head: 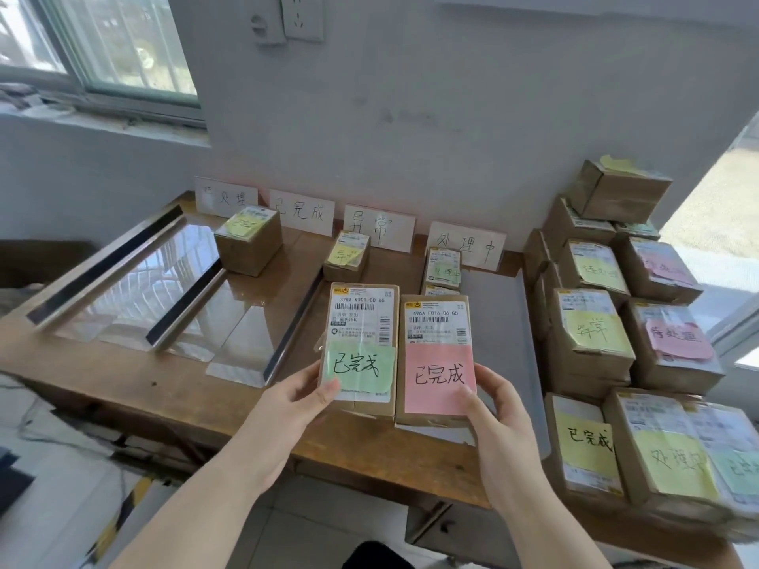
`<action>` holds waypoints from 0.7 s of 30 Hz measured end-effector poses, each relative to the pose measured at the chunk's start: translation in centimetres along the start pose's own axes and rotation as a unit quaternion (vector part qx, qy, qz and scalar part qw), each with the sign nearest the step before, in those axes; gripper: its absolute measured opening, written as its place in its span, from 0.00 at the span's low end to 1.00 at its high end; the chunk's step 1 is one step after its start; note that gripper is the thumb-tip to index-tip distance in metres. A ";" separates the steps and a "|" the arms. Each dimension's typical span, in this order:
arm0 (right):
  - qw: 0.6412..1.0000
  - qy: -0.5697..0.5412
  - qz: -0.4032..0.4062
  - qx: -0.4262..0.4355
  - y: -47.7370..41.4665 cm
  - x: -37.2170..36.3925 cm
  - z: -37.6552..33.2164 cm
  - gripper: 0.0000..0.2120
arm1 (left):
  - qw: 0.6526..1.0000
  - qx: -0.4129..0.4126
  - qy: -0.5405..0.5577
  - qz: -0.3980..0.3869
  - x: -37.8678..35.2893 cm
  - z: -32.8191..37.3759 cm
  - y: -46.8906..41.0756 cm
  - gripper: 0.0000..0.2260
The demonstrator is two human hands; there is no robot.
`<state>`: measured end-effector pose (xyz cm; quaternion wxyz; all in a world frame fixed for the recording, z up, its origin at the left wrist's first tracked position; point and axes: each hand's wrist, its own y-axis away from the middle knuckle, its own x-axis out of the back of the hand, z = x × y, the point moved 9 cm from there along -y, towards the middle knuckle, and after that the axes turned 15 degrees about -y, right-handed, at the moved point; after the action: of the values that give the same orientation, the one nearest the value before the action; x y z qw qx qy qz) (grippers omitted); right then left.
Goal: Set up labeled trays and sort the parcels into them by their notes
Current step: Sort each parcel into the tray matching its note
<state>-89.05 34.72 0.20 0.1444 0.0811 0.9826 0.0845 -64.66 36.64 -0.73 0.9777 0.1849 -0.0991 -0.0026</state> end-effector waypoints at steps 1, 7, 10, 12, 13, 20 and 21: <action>1.000 -0.003 -0.005 -0.005 -0.6 -0.3 0.1 0.13 | 1.000 0.001 -0.006 -0.001 0.2 0.1 -0.5 0.25; 0.999 -0.018 -0.019 -0.039 -5.7 -2.2 0.9 0.12 | 1.000 0.016 -0.004 0.022 1.6 1.0 -4.3 0.26; 0.998 -0.024 -0.034 -0.047 -8.6 -3.2 0.7 0.13 | 0.999 0.030 -0.008 0.033 2.3 2.0 -6.0 0.25; 0.997 -0.024 -0.055 -0.046 -10.6 -4.2 0.2 0.13 | 0.999 0.028 -0.006 0.029 2.6 3.3 -7.3 0.24; 0.996 -0.025 -0.066 -0.047 -11.5 -4.6 0.0 0.14 | 0.999 0.023 -0.004 0.029 2.8 4.0 -8.0 0.23; 0.986 -0.070 -0.129 -0.077 -15.4 -7.9 0.6 0.19 | 0.995 0.031 -0.008 0.091 4.8 5.1 -11.2 0.16; 0.985 -0.073 -0.134 -0.081 -15.7 -8.2 0.9 0.19 | 0.995 0.042 0.000 0.093 5.0 4.7 -11.5 0.16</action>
<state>-83.19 18.07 -1.43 0.2321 -0.0576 0.9612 0.1373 -60.32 24.03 0.35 0.9651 0.2155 -0.1161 0.0927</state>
